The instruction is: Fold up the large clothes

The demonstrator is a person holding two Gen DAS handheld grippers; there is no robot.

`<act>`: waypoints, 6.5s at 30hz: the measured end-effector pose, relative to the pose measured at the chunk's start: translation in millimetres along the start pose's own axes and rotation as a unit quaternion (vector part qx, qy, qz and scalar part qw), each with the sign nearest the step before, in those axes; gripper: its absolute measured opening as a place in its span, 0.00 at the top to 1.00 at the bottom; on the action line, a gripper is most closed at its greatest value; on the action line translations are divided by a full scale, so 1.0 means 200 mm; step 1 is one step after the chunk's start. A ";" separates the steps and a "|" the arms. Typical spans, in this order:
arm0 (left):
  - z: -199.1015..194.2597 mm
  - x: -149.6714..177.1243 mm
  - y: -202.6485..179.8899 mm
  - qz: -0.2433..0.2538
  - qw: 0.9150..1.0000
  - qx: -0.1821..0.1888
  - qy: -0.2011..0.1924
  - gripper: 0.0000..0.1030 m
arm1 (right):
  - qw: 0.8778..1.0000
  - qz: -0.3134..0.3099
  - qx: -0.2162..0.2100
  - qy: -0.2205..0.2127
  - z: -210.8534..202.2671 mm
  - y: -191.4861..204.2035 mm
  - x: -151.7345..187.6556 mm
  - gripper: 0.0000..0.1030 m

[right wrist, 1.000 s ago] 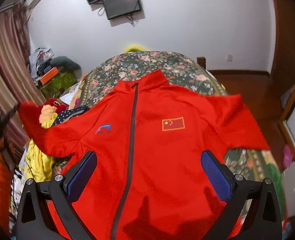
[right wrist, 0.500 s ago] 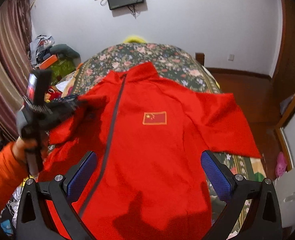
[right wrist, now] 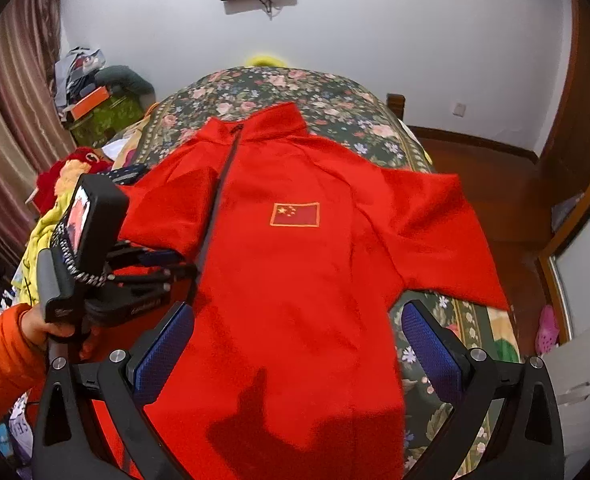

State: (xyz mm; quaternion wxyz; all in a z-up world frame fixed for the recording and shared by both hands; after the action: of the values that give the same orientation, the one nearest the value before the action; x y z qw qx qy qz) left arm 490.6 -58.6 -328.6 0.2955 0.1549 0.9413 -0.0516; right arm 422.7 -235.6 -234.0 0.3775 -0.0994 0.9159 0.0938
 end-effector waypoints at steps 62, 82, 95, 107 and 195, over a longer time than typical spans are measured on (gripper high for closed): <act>-0.16 0.44 1.30 -0.176 0.973 -0.149 0.006 0.33 | 0.978 -0.194 -0.063 0.040 0.86 1.02 -0.26 0.93; -0.42 0.03 0.84 -0.137 0.978 -0.152 -0.031 0.33 | 0.998 -0.044 -0.012 -0.032 0.36 0.10 -0.39 0.94; -0.29 0.12 0.78 -0.122 0.980 -0.156 0.004 0.33 | 0.998 -0.019 0.043 0.033 0.56 -0.28 -0.11 0.94; -0.13 -0.03 0.28 -0.047 0.996 -0.073 0.016 0.33 | 0.996 0.038 0.025 0.073 0.44 -0.40 0.05 0.93; 0.47 -0.66 -0.43 -0.009 1.000 0.008 -0.027 0.08 | 0.891 0.446 -0.048 0.076 0.80 -1.39 0.25 0.12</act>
State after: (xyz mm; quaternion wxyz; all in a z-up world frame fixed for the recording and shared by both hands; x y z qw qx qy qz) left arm 615.5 -191.8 -329.9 0.3196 0.1471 0.9338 -0.0659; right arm 565.7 -469.0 -406.9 0.2203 0.2944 0.8840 0.2886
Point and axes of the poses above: each gripper's, at about its wrist camera, not at the fingertips, and z roughly the way its jaws point, y to its left, x to its underside, the point moved 10 cm from there along z, roughly the way its jaws point, and after that the axes turned 5 degrees about -y, right-handed, at the moved point
